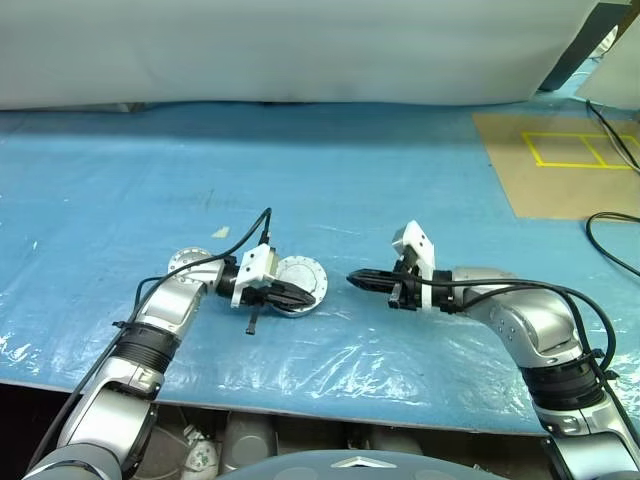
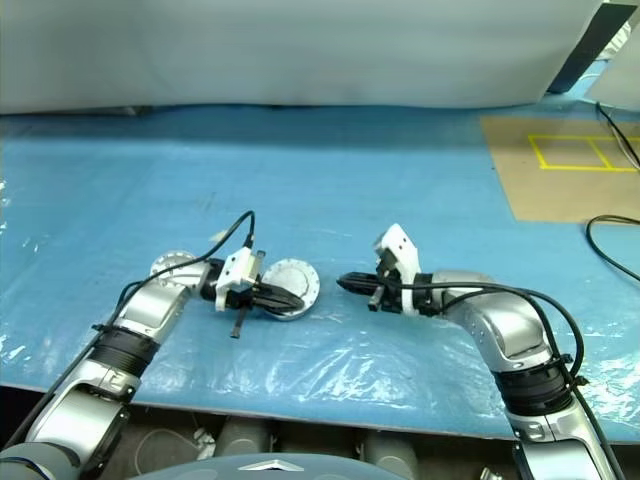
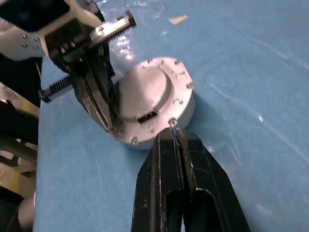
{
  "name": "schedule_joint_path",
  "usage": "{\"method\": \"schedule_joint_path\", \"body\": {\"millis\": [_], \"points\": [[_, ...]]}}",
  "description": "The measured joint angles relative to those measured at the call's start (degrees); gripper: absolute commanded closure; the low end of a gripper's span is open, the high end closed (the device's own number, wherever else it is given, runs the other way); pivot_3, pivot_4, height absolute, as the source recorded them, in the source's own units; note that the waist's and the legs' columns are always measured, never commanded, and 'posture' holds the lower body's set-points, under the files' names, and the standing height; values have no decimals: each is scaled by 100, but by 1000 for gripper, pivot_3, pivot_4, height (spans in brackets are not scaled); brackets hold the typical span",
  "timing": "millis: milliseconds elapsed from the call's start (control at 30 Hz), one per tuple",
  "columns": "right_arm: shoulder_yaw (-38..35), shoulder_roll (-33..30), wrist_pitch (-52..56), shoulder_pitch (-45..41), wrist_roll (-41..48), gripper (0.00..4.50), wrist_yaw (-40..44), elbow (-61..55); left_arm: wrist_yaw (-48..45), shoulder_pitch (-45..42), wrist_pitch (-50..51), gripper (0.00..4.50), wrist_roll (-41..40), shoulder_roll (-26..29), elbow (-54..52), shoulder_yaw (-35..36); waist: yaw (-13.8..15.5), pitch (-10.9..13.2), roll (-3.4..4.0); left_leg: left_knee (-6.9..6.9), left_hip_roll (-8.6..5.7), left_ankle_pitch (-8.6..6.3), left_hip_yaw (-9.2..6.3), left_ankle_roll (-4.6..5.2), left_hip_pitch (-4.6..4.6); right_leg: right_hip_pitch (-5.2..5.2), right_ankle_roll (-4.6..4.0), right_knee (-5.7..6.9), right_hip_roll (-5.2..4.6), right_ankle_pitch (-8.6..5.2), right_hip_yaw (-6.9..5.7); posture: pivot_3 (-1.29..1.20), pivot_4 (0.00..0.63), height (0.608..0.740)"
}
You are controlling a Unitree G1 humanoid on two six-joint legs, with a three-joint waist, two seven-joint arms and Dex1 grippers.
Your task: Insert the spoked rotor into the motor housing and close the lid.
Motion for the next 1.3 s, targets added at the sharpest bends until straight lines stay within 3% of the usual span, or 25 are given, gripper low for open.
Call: {"method": "schedule_joint_path", "body": {"millis": [267, 500, 933, 1067, 1300], "points": [[-47, 122, 291, -285, 206, 4500, -220, -115, 105, 265, -234, 4486, 33, 144, -30, -38, 19, 0, 0, -1, -4, 1, 8, 1, 8, 5, -21, 1, -5, -12, 6, 0, 150, 740], [-46, 166, 355, -305, 274, 4500, -284, -199, 616, 268, 273, 4486, -341, 139, -358, 398, 5, 2, 0, -2, -2, 1, 7, 1, -10, -12, -4, 2, -4, -2, 6, 0, 150, 740], [162, 158, 38, -529, 313, 4500, 393, 186, 1300, 1274, 1436, 4486, -1370, 660, -2556, 1226, -31, 2, 0, 1, -1, 0, 3, -2, -65, -61, 3, 13, 7, 3, 1, 0, 150, 740], [516, 337, -704, -784, -229, 3634, 498, 821, 1876, 1631, 1484, 4500, -1445, 483, -2706, 1588, -88, 2, 0, 14, 1, 1, 4, 0, -65, -58, 2, 14, 7, 2, 2, 0, 150, 740], [1044, 727, -1271, -1077, -565, 1263, 989, 1539, 2664, 2391, 1116, 4500, -1343, 182, -2692, 2026, -164, 2, -2, 18, 1, 1, 1, 0, -74, -61, 3, 15, 10, 3, 1, 0, 150, 740]]}}
